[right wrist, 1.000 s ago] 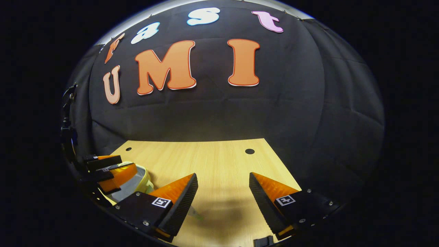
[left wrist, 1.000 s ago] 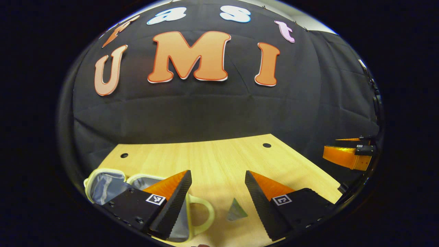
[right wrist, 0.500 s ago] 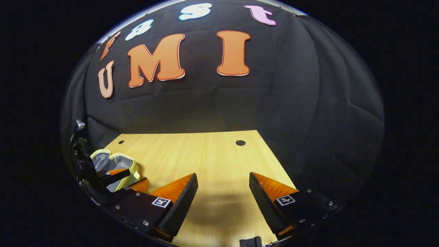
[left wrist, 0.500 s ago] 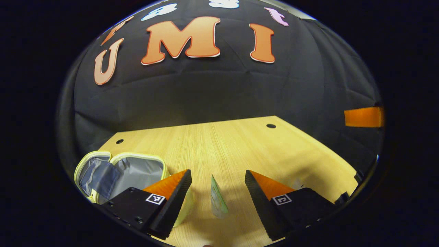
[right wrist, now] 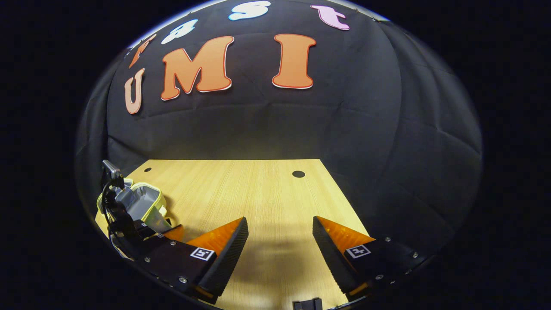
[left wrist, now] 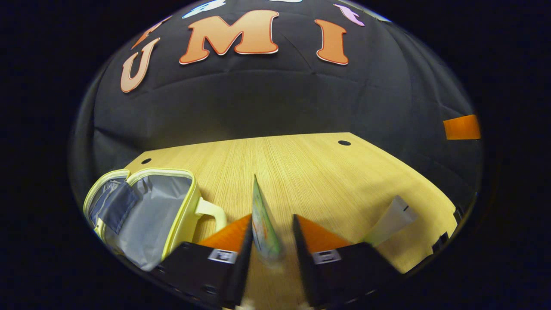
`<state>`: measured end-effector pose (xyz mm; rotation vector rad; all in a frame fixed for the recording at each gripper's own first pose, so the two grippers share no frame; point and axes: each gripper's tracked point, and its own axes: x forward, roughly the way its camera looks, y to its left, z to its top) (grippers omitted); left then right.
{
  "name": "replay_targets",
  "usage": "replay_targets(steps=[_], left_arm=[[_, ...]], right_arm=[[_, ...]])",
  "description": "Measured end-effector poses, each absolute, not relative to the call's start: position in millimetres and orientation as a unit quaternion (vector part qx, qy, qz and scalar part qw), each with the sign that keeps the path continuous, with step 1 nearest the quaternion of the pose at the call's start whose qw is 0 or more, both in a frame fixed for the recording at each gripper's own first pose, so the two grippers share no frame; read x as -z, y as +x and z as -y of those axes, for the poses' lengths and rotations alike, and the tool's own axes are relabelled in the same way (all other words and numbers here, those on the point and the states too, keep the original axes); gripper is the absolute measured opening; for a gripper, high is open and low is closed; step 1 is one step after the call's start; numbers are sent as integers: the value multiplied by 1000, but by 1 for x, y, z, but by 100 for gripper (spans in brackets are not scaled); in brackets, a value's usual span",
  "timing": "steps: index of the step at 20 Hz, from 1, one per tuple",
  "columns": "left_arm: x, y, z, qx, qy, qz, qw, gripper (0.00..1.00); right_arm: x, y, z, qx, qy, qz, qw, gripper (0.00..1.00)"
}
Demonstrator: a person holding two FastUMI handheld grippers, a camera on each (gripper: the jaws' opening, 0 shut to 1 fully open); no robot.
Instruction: First open the suitcase, pack the skin care products into it, and then close the suitcase.
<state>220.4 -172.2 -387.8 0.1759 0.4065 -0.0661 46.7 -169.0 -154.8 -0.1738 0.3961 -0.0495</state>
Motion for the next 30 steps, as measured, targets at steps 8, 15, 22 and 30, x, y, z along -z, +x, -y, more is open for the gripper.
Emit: replay_targets(steps=[8, 15, 22, 30], left_arm=[[345, 189, 174, 84, 60, -258, 961, 25], [274, 161, 134, 88, 53, -257, 961, 25], [270, 150, 77, 61, 31, -279, 958, 25], [278, 155, 30, 56, 20, -316, 947, 25]], right_arm=[[147, 29, 112, -30, -45, -175, 983, 95], [237, 26, 53, -77, -60, -243, 965, 96], [319, 44, 63, -44, -80, -319, 943, 86], [338, 41, 68, -6, -71, -369, 927, 32]])
